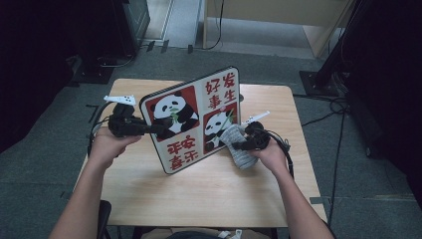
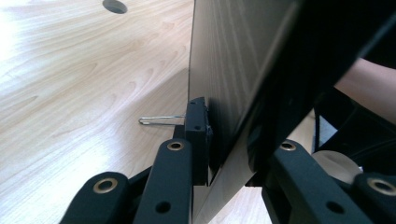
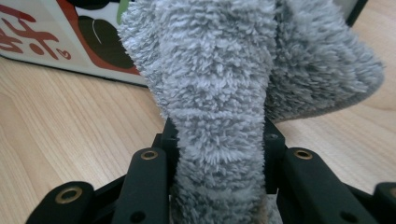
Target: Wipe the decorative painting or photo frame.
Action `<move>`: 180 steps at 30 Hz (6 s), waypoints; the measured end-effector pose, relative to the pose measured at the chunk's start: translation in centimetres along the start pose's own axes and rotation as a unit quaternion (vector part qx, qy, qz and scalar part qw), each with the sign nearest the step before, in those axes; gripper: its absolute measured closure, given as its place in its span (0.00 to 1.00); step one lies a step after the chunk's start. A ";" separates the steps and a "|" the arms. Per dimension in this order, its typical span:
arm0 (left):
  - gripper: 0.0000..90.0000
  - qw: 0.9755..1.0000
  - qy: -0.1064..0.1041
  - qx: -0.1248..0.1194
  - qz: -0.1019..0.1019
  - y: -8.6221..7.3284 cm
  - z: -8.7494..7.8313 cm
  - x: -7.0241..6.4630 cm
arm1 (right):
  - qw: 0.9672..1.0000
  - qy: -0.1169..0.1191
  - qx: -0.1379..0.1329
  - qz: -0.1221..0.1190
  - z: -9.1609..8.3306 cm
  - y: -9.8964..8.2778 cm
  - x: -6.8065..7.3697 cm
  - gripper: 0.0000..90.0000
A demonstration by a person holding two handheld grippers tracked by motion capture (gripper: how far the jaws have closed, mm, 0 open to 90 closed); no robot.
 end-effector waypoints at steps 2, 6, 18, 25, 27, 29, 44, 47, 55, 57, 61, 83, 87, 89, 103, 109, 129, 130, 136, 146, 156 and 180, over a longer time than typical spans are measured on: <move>0.86 1.000 0.000 -0.002 -0.001 0.0 0.0 0.0 | 1.000 0.001 0.006 0.004 0.2 -0.3 0.0 0.73; 0.86 1.000 -0.002 -0.005 -0.004 -0.1 0.0 0.1 | 1.000 0.004 0.011 0.007 0.3 -0.5 0.1 0.73; 0.86 1.000 0.003 -0.005 -0.008 -0.2 -0.1 0.0 | 1.000 0.012 0.006 0.020 -1.0 0.1 0.3 0.75; 0.86 1.000 -0.001 -0.005 -0.009 -0.2 -0.1 0.1 | 1.000 0.012 -0.018 0.019 -2.7 1.2 0.5 0.76; 0.86 1.000 -0.002 -0.004 -0.009 -0.2 -0.1 0.1 | 0.999 0.011 -0.025 0.017 -3.2 1.6 0.5 0.76; 0.86 1.000 -0.002 -0.004 -0.009 -0.2 -0.1 0.1 | 0.999 0.009 -0.033 0.011 -3.6 1.9 0.5 0.76; 0.86 1.000 -0.006 -0.004 -0.011 -0.2 -0.1 0.2 | 0.999 0.007 -0.050 -0.017 -7.0 5.7 1.7 0.75; 0.86 1.000 -0.006 -0.003 -0.011 -0.2 -0.1 0.2 | 0.998 0.009 -0.057 -0.021 -8.0 6.8 2.1 0.75; 0.86 1.000 -0.005 -0.003 -0.008 -0.2 -0.1 0.1 | 0.996 -0.008 -0.064 -0.054 -10.2 10.5 3.3 0.75; 0.86 1.000 -0.006 -0.004 -0.008 -0.2 -0.1 0.2 | 0.996 -0.011 -0.068 -0.065 -10.9 11.6 3.7 0.75; 0.86 1.000 -0.009 -0.003 -0.008 -0.2 -0.1 0.2 | 0.994 -0.011 -0.075 -0.075 -11.9 14.0 4.7 0.74; 0.86 1.000 -0.018 -0.005 -0.002 -0.2 -0.1 0.4 | 0.990 -0.027 -0.084 -0.110 -11.9 21.7 7.9 0.74; 0.86 1.000 -0.017 -0.005 0.006 -0.2 -0.1 0.4 | 0.991 -0.022 -0.077 -0.108 -11.2 21.1 7.7 0.74; 0.86 1.000 -0.017 -0.005 0.004 -0.2 -0.1 0.4 | 0.991 -0.019 -0.077 -0.105 -11.0 20.8 7.6 0.74; 0.86 1.000 -0.019 -0.003 0.005 -0.2 -0.2 0.4 | 0.992 -0.005 -0.076 -0.102 -10.2 19.5 7.4 0.74; 0.86 1.000 -0.020 -0.003 0.005 -0.3 -0.2 0.4 | 0.992 0.005 -0.083 -0.097 -9.6 18.8 7.0 0.74; 0.86 1.000 -0.024 -0.003 0.004 -0.3 -0.2 0.5 | 0.993 0.011 -0.071 -0.089 -8.2 16.4 6.2 0.74; 0.86 1.000 -0.024 -0.003 0.004 -0.3 -0.2 0.5 | 0.993 0.011 -0.071 -0.089 -8.2 16.4 6.2 0.74; 0.86 1.000 -0.024 -0.004 0.004 -0.3 -0.2 0.5 | 0.994 0.015 -0.073 -0.081 -7.8 15.8 6.1 0.74; 0.85 1.000 -0.024 -0.004 0.002 -0.3 -0.2 0.5 | 0.994 0.019 -0.077 -0.077 -7.4 15.0 6.1 0.75; 0.85 1.000 -0.029 -0.003 -0.001 -0.3 -0.2 0.6 | 0.994 0.023 -0.077 -0.072 -6.7 14.0 5.9 0.75; 0.85 1.000 -0.030 -0.003 0.000 -0.3 -0.2 0.6 | 0.995 0.037 -0.072 -0.052 -5.0 11.0 5.0 0.74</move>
Point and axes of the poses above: each handheld gripper's, and its own axes: z roughly forward along the jaws, y roughly out of its top, x roughly to its left, the point moved 3 cm from there along z, roughly forward along the jaws, and after that the axes turned 9 degrees about -x, right-handed, at the moved point
